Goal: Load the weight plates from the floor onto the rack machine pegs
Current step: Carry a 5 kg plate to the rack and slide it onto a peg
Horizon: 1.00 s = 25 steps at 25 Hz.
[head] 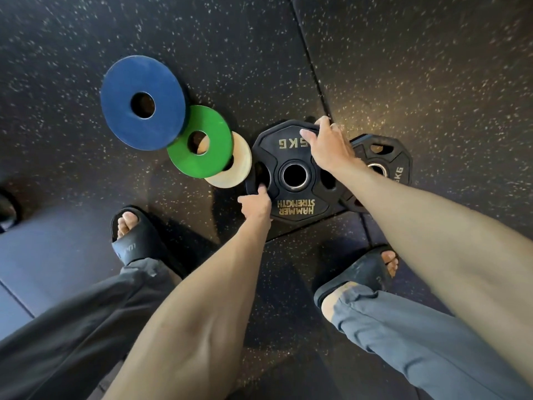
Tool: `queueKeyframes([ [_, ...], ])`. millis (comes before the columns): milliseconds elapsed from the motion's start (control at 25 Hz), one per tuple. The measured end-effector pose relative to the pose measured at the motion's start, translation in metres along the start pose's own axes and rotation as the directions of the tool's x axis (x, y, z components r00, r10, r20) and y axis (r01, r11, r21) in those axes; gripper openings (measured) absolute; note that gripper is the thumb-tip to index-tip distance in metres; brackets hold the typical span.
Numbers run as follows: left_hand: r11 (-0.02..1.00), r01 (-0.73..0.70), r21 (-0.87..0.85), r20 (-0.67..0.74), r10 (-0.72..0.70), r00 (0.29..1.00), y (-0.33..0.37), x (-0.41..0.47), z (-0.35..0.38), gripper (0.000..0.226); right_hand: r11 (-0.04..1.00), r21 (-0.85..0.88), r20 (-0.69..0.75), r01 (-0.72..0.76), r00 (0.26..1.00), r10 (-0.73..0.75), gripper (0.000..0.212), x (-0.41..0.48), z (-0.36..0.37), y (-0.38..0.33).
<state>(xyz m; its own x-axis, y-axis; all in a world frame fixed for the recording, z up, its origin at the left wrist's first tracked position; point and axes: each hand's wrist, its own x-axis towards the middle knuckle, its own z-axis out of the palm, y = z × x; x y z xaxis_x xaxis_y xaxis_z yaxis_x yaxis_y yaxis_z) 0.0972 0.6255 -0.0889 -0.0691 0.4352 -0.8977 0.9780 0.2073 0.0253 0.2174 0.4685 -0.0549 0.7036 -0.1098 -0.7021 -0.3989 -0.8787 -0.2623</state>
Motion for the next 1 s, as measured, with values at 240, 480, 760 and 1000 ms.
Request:
queueKeyframes([
  [240, 0.994, -0.059, 0.096, 0.042, 0.055, 0.998, 0.011, -0.017, -0.024, 0.047, 1.000, -0.022, -0.132, 0.009, 0.991, -0.012, 0.047, -0.041, -0.022, -0.012],
  [480, 0.916, -0.339, 0.215, 0.046, 0.337, 0.940, 0.071, -0.154, -0.105, 0.051, 0.990, 0.134, -0.339, 0.037, 0.941, 0.011, 0.045, -0.158, -0.147, -0.066],
  [760, 0.765, -0.637, 0.092, -0.047, 0.642, 0.765, 0.172, -0.469, -0.281, 0.053, 0.914, 0.298, -0.618, 0.276, 0.785, -0.036, 0.046, -0.359, -0.380, -0.192],
  [1000, 0.552, -0.833, -0.032, -0.070, 0.830, 0.553, 0.254, -0.741, -0.468, 0.035, 0.727, 0.348, -0.765, 0.592, 0.627, -0.144, 0.049, -0.545, -0.597, -0.325],
])
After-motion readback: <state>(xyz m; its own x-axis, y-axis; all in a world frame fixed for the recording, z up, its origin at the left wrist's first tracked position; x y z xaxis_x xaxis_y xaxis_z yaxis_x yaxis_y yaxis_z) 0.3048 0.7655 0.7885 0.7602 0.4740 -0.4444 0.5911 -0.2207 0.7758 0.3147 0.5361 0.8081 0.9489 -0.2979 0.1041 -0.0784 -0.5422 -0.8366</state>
